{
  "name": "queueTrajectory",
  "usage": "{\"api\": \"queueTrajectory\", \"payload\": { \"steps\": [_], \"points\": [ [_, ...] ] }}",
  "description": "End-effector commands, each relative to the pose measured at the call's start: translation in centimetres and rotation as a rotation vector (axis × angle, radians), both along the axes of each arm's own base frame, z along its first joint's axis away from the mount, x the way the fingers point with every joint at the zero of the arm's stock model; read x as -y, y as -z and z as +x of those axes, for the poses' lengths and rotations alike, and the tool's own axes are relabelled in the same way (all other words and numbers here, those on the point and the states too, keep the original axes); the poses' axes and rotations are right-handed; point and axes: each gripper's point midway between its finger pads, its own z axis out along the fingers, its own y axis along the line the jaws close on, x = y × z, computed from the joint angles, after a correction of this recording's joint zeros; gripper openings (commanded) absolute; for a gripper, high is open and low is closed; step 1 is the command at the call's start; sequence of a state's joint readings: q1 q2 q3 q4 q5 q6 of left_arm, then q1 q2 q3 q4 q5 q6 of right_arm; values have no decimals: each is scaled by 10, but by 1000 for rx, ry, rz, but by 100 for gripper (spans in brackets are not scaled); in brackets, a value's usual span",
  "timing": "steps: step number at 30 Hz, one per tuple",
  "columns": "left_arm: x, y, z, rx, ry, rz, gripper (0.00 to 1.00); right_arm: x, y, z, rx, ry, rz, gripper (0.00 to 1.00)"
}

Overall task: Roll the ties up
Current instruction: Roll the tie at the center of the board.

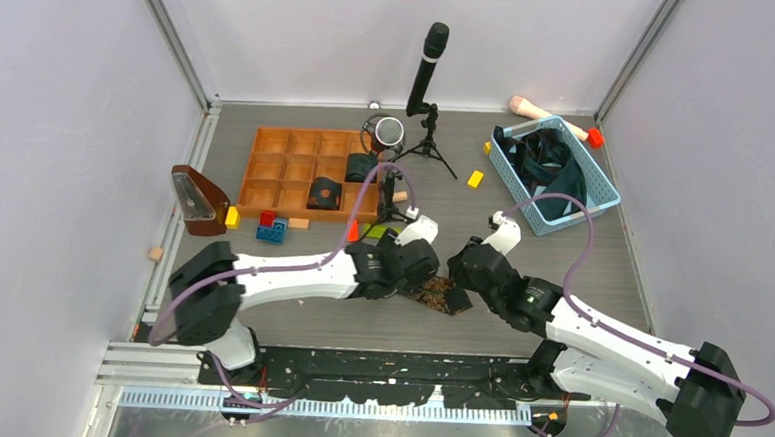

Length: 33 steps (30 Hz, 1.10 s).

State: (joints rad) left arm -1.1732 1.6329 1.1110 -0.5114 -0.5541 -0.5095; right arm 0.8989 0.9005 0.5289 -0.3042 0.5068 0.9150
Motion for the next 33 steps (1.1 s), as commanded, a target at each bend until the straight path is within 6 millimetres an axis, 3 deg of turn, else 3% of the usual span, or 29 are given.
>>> {"api": "queueTrajectory", "payload": {
  "steps": [1,4,10,14,18,25,33],
  "points": [
    [2,-49,6,99,4,-181,59,-18,-14,13,52,-13,68,23],
    [-14,-65,14,108,-20,-303,59,-37,-18,14,48,-72,108,18],
    [-58,-56,38,30,-107,-556,59,-87,-25,12,20,-240,208,1],
    [-76,-48,43,-8,-135,-634,61,-119,-27,7,-6,-343,275,0],
    [-82,-42,41,-49,-129,-706,67,-146,-22,2,-50,-414,342,0],
    [-74,-33,37,-92,-82,-776,71,-164,-2,0,-120,-440,380,0],
    [-74,-17,37,-125,-93,-743,71,-160,17,0,-172,-396,356,0]
  ]
}}
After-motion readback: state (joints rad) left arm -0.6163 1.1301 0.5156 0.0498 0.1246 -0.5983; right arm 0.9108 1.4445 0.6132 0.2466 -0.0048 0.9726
